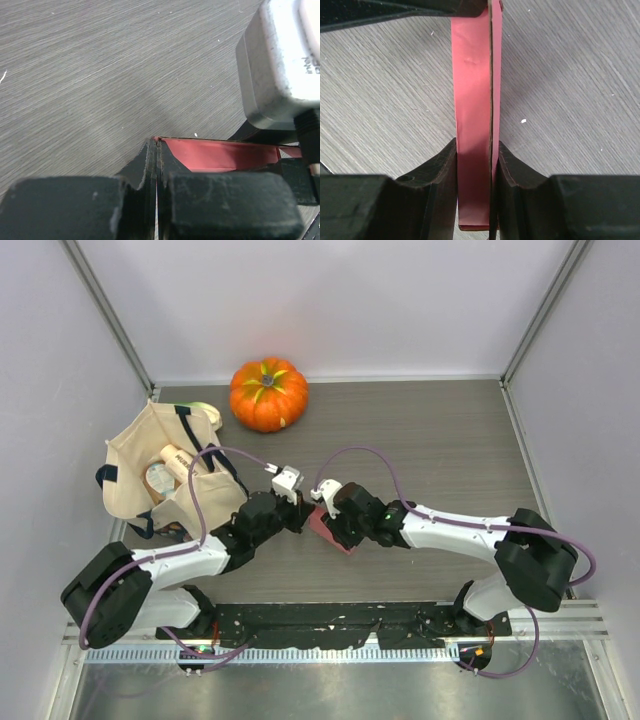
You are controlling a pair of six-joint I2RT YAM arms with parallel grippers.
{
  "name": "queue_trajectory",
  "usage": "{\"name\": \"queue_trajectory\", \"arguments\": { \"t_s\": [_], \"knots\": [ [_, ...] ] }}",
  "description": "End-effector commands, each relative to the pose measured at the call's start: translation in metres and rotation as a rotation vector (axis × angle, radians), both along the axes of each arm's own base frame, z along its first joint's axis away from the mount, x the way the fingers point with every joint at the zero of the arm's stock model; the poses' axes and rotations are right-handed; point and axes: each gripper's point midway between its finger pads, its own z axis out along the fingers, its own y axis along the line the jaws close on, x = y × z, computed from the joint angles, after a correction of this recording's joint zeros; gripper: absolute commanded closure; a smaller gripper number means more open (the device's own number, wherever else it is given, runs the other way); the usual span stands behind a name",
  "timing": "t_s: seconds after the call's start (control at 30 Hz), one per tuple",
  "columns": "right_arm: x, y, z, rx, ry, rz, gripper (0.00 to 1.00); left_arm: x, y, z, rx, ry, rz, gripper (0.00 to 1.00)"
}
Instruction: Fold the paper box
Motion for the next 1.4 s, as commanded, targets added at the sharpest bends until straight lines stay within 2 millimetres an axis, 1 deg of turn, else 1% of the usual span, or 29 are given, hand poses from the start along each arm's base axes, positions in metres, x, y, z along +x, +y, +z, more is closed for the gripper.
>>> {"name": "queue_trajectory", "arguments": {
  "t_s": [0.0, 0.13, 0.17, 0.2, 0.3, 0.33, 0.4, 0.5, 0.57, 0.6, 0.67, 0.7, 0.73, 0.8, 0.87, 0.9, 0.97, 1.0, 1.07, 1.1, 1.2, 1.3, 1.37],
  "knots": [
    [0.026, 0.011, 0.022, 0.029, -0.115, -0.023, 0.64, -0.003, 0.016, -0.019, 0.074, -0.009, 0.033, 1.00],
    [0.028, 0.008, 0.018, 0.012, -0.121, -0.038, 0.61, -0.004, 0.019, -0.022, 0.087, -0.014, 0.042, 1.00],
    [0.029, 0.008, 0.020, 0.015, -0.126, -0.038, 0.60, -0.004, 0.018, -0.021, 0.082, -0.018, 0.044, 1.00],
    [0.028, 0.007, 0.020, 0.013, -0.126, -0.039, 0.59, -0.006, 0.020, -0.025, 0.087, -0.014, 0.045, 1.00],
    [0.029, 0.006, 0.023, 0.015, -0.136, -0.046, 0.51, -0.005, 0.021, -0.025, 0.082, -0.014, 0.058, 1.00],
    [0.029, 0.005, 0.024, 0.021, -0.134, -0.052, 0.47, -0.004, 0.021, -0.025, 0.080, -0.012, 0.064, 1.00],
    [0.027, 0.002, 0.023, 0.020, -0.116, -0.084, 0.42, -0.003, 0.021, -0.023, 0.080, -0.018, 0.069, 1.00],
    [0.024, -0.003, 0.024, 0.022, -0.076, -0.145, 0.37, -0.002, 0.020, -0.021, 0.079, -0.010, 0.077, 1.00],
    [0.024, -0.004, 0.032, 0.038, -0.064, -0.193, 0.36, -0.002, 0.019, -0.021, 0.075, -0.005, 0.079, 1.00],
    [0.022, -0.011, 0.033, 0.028, -0.044, -0.257, 0.34, -0.001, 0.018, -0.019, 0.073, -0.008, 0.080, 1.00],
    [0.021, -0.015, 0.045, 0.042, -0.030, -0.309, 0.33, -0.002, 0.018, -0.019, 0.079, 0.002, 0.080, 1.00],
    [0.016, -0.021, 0.053, 0.047, -0.018, -0.329, 0.33, -0.002, 0.018, -0.019, 0.081, 0.003, 0.080, 1.00],
    [0.014, -0.021, 0.060, 0.077, -0.002, -0.362, 0.33, -0.002, 0.018, -0.018, 0.080, 0.002, 0.082, 1.00],
    [0.004, -0.025, 0.073, 0.113, 0.024, -0.366, 0.33, -0.002, 0.016, -0.017, 0.079, 0.002, 0.082, 1.00],
    [0.001, -0.029, 0.080, 0.138, 0.035, -0.397, 0.33, -0.003, 0.013, -0.016, 0.088, 0.006, 0.075, 1.00],
    [-0.002, -0.033, 0.084, 0.144, 0.035, -0.403, 0.34, -0.003, 0.013, -0.016, 0.091, 0.007, 0.076, 1.00],
    [-0.004, -0.037, 0.085, 0.144, 0.040, -0.422, 0.37, -0.004, 0.012, -0.017, 0.101, 0.010, 0.079, 1.00],
    [-0.006, -0.040, 0.083, 0.132, 0.044, -0.423, 0.44, -0.003, 0.012, -0.017, 0.105, 0.011, 0.081, 1.00],
    [-0.010, -0.040, 0.078, 0.128, 0.060, -0.411, 0.49, -0.004, 0.011, -0.016, 0.107, 0.010, 0.084, 1.00],
    [-0.011, -0.039, 0.076, 0.128, 0.066, -0.405, 0.56, -0.004, 0.011, -0.016, 0.106, 0.011, 0.085, 1.00],
    [-0.012, -0.039, 0.072, 0.129, 0.069, -0.401, 0.63, -0.005, 0.011, -0.015, 0.109, 0.009, 0.086, 1.00],
    [-0.012, -0.042, 0.069, 0.124, 0.063, -0.405, 0.67, -0.005, 0.011, -0.013, 0.114, 0.005, 0.087, 1.00],
    [-0.012, -0.043, 0.067, 0.116, 0.062, -0.403, 0.68, -0.005, 0.011, -0.013, 0.119, 0.006, 0.086, 1.00]
  ]
}}
